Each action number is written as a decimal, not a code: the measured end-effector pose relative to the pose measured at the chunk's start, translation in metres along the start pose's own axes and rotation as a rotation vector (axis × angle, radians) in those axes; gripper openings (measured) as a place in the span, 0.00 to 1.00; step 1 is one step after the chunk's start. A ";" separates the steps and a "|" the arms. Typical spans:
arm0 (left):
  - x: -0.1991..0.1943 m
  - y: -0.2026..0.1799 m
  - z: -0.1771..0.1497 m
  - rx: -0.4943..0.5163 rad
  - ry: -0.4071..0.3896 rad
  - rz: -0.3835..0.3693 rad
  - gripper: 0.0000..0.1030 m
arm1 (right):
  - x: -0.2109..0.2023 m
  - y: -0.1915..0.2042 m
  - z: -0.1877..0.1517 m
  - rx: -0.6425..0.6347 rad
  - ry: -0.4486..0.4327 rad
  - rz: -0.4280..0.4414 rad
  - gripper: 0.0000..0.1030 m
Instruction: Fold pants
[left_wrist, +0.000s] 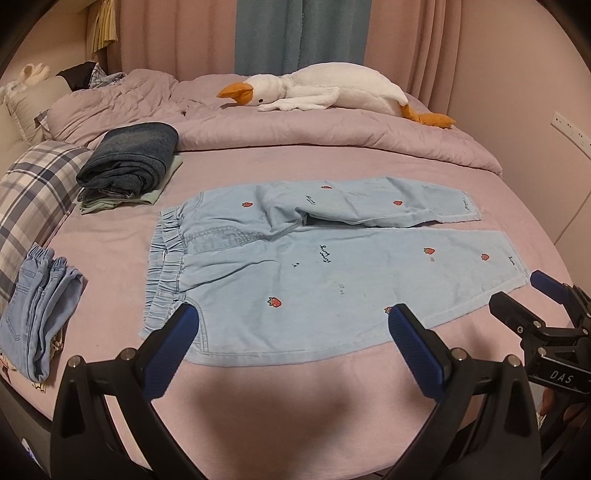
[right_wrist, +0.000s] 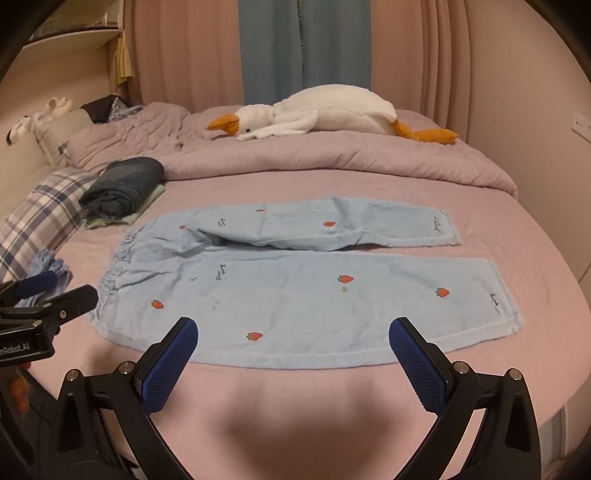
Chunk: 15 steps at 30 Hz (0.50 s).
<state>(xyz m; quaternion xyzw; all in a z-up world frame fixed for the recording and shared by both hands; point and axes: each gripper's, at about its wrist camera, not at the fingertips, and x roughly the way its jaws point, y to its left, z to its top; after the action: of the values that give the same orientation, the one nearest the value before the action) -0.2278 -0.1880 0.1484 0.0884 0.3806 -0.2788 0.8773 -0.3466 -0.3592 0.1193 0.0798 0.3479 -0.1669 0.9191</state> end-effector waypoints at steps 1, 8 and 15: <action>0.000 0.001 -0.001 0.001 0.000 -0.001 1.00 | 0.000 0.000 0.000 0.001 0.002 0.000 1.00; 0.000 0.000 -0.001 -0.004 -0.002 -0.005 1.00 | 0.000 0.000 -0.001 -0.002 0.004 0.001 1.00; -0.003 0.001 -0.003 0.000 -0.006 -0.012 1.00 | -0.001 0.000 -0.002 -0.002 0.001 0.002 1.00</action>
<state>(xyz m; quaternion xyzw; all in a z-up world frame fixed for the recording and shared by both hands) -0.2302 -0.1851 0.1484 0.0850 0.3787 -0.2844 0.8766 -0.3491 -0.3586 0.1182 0.0792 0.3487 -0.1658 0.9190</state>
